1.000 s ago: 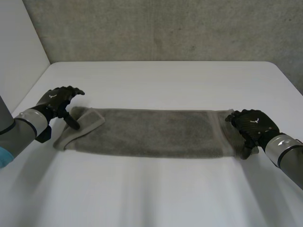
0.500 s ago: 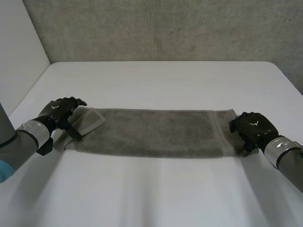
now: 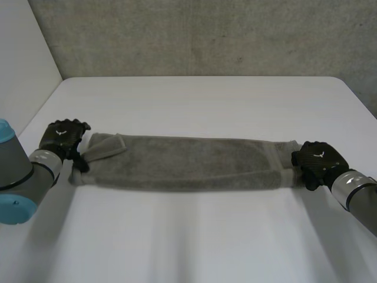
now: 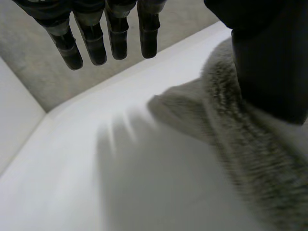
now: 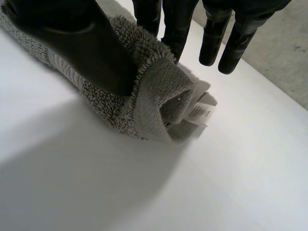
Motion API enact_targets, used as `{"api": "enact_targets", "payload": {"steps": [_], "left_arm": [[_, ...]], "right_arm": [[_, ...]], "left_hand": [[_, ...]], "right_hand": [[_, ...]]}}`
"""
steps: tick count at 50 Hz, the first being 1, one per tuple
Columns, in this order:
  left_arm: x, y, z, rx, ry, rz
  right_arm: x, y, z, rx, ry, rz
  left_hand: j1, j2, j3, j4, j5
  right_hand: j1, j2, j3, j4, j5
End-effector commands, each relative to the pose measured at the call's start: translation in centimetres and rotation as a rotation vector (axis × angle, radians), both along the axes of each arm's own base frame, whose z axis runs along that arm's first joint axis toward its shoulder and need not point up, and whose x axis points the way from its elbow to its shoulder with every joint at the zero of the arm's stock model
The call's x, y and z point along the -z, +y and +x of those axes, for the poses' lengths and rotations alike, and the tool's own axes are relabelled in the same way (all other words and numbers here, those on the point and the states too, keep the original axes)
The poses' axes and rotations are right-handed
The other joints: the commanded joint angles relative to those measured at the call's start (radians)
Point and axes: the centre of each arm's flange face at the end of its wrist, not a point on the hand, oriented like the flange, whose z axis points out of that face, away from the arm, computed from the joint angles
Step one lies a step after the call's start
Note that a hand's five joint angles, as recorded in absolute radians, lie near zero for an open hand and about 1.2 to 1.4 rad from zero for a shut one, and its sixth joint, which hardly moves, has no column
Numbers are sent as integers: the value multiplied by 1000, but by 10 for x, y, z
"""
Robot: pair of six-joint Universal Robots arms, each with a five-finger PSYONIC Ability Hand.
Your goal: Fold the towel.
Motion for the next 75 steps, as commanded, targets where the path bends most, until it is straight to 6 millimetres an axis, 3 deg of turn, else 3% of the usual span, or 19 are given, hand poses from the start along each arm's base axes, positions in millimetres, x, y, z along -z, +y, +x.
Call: {"api": "enact_targets", "payload": {"steps": [1,8,19,32,43,48,56,64,75], "left_arm": [[-2,-15,7,-63,-69,-59],[4,-22,16,-80,-144,-72],[6,-14,13,-70,-142,-49],[9,-34,19,-91,-149,-66],[-22,-10,14,-86,-74,-82],[-38,13,0,-28,64,-50],[-45,31,-13,98,127,11],[-46,35,-14,106,132,14],[-62,41,-13,107,134,-27]], "right_arm": [[-6,-3,-7,23,-1,-18],[-6,-5,-9,27,0,-17],[-6,-3,-8,24,2,-4],[-5,-1,-8,11,29,1],[-6,-1,-9,16,30,1],[-9,1,-9,15,28,3],[-9,6,-12,5,15,40],[-18,-2,-33,34,-14,29],[-41,-14,-80,116,-42,4]], "left_hand": [[-1,26,-58,-66,7],[-4,23,-58,-66,4],[-10,17,-58,-66,-2],[-13,15,-58,-66,-5],[-83,-56,-58,-66,-76],[-101,-74,-58,-66,-93],[-107,-79,-58,-66,-99],[-107,-79,-58,-66,-99],[-107,-79,-58,-66,-99]], "right_hand": [[85,97,-53,-76,60],[85,97,-53,-76,60],[85,97,-53,-76,60],[85,97,-53,-76,60],[85,97,-53,-76,60],[85,97,-53,-76,60],[85,97,-53,-76,60],[85,97,-53,-76,60],[85,97,-53,-76,60]]}}
